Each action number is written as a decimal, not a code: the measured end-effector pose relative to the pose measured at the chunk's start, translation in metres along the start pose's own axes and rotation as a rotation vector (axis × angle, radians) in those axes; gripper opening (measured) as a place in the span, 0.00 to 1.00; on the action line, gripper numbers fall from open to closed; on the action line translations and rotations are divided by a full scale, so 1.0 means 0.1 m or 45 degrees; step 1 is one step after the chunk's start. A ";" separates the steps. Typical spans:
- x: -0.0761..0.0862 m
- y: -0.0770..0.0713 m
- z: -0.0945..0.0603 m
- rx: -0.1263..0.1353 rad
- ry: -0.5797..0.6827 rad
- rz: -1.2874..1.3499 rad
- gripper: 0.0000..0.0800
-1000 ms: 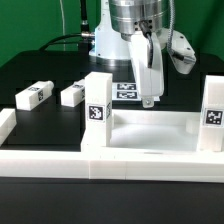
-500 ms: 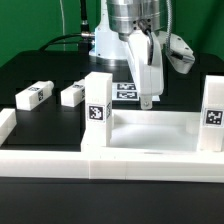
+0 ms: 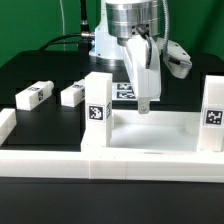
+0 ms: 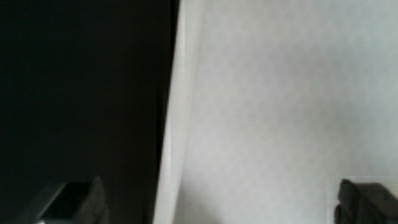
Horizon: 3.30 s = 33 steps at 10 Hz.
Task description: Assemble desk
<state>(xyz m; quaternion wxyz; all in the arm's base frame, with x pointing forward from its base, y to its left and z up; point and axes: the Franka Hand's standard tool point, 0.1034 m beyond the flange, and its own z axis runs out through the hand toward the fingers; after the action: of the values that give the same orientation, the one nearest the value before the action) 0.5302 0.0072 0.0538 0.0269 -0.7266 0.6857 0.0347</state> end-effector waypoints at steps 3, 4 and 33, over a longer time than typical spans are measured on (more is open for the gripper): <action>0.02 -0.02 0.02 0.065 0.018 -0.016 0.81; 0.03 -0.01 0.03 0.066 0.020 -0.019 0.81; 0.42 0.46 0.33 -0.027 0.053 -0.280 0.08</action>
Offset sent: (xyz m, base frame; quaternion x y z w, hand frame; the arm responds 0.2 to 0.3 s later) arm -0.0002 -0.0010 -0.0022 -0.0045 0.0041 0.0026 1.0000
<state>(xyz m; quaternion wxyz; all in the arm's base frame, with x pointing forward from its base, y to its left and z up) 0.4863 -0.0342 0.0182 0.0085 -0.7983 0.6018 0.0236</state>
